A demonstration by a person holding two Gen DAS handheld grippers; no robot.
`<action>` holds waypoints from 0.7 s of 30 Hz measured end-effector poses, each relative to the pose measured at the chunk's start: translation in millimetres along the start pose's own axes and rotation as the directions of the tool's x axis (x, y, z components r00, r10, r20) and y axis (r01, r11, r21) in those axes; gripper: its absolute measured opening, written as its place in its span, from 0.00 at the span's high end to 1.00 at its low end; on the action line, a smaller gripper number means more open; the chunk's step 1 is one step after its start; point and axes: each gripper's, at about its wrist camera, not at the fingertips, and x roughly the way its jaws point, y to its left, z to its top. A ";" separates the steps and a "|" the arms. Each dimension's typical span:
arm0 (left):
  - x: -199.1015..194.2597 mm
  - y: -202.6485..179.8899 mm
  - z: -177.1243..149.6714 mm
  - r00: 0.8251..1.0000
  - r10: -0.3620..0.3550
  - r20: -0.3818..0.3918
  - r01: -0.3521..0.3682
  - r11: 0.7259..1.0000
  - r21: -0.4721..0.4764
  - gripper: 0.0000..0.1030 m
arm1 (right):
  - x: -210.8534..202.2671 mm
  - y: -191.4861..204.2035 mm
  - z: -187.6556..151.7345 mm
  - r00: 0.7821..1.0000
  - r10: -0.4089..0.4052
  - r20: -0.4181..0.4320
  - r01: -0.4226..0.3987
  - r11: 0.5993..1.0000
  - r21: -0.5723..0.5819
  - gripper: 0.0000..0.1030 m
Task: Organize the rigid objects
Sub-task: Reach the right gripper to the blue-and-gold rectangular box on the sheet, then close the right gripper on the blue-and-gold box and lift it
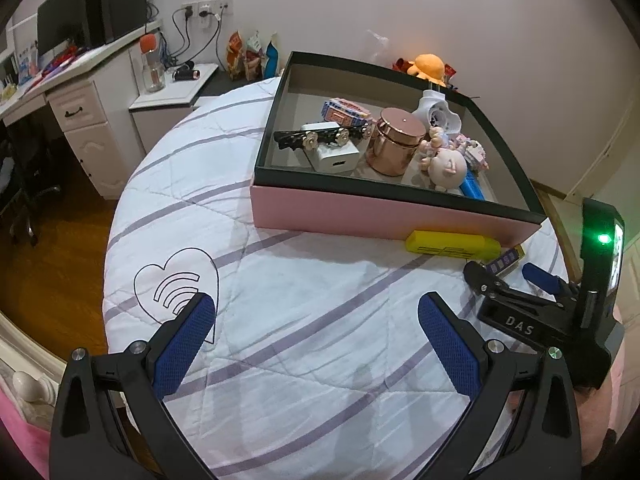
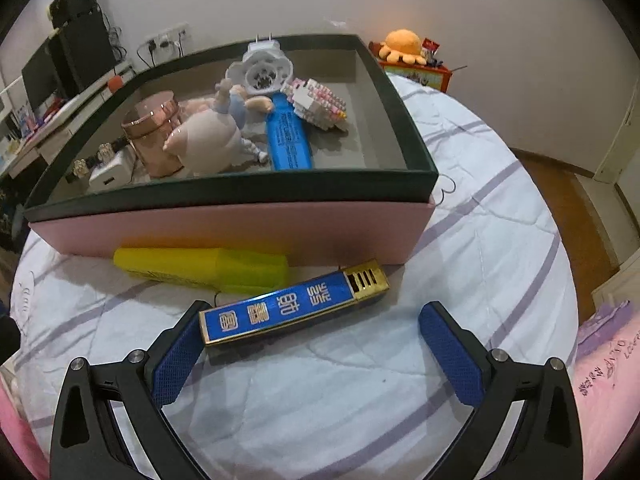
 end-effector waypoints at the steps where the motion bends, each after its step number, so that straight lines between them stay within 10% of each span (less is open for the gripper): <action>1: 0.7 0.9 -0.3 1.000 -0.002 -0.002 0.002 1.000 -0.002 0.00 | -0.4 -1.4 -0.1 1.000 0.007 0.005 -0.007 1.000 0.004 0.02; 6: 3.5 -2.5 -0.8 1.000 -0.008 -0.008 0.008 1.000 0.003 0.00 | -5.3 -4.0 -0.7 1.000 0.015 0.022 -0.015 1.000 -0.011 0.19; 21: -5.1 -12.8 0.7 1.000 0.000 0.015 -0.001 1.000 0.031 0.00 | -32.8 -17.8 -9.2 0.995 0.088 0.050 -0.089 0.996 0.014 0.19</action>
